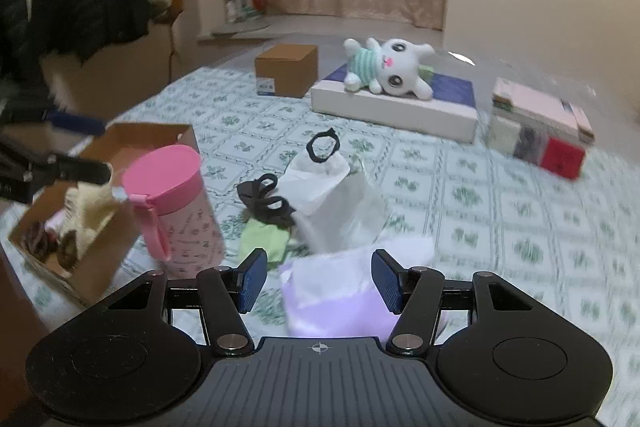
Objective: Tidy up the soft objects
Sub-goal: 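Move both tools back toward the white plastic bag and tissue, then grasp the white tissue with the right gripper while the left gripper grasps the white bag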
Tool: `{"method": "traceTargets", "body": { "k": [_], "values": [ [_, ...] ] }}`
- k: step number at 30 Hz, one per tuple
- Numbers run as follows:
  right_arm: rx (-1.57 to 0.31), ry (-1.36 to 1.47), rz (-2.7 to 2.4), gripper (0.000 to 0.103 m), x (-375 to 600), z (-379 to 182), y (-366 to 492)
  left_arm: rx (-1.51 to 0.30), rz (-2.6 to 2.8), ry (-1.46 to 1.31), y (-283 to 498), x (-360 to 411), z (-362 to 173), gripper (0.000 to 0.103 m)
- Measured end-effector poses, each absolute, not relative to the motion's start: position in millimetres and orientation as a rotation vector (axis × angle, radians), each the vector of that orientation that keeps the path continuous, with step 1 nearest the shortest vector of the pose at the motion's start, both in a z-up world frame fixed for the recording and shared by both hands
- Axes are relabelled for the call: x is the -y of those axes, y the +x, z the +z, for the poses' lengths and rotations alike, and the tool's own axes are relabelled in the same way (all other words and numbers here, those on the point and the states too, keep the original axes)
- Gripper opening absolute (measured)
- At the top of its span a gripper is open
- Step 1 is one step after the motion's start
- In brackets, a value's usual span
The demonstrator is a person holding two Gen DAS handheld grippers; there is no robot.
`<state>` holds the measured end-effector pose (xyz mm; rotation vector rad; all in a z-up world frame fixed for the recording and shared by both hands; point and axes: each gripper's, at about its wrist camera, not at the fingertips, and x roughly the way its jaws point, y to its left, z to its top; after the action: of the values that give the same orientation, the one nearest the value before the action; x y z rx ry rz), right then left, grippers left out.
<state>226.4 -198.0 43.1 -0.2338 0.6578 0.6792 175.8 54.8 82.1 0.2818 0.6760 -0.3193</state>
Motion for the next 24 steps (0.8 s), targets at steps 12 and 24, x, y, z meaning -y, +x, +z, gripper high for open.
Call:
{"method": "traceTargets", "body": {
  "k": [12, 24],
  "values": [
    [-0.739, -0.476, 0.849, 0.058, 157.0, 21.2, 285.2, -0.776, -0.418, 0.446, 268.4, -43.7, 75.8, 0.065],
    [-0.896, -0.463, 0.845, 0.058, 107.5, -30.0, 344.1, -0.881, -0.467, 0.448, 331.0, -50.5, 51.5, 0.066]
  ]
}}
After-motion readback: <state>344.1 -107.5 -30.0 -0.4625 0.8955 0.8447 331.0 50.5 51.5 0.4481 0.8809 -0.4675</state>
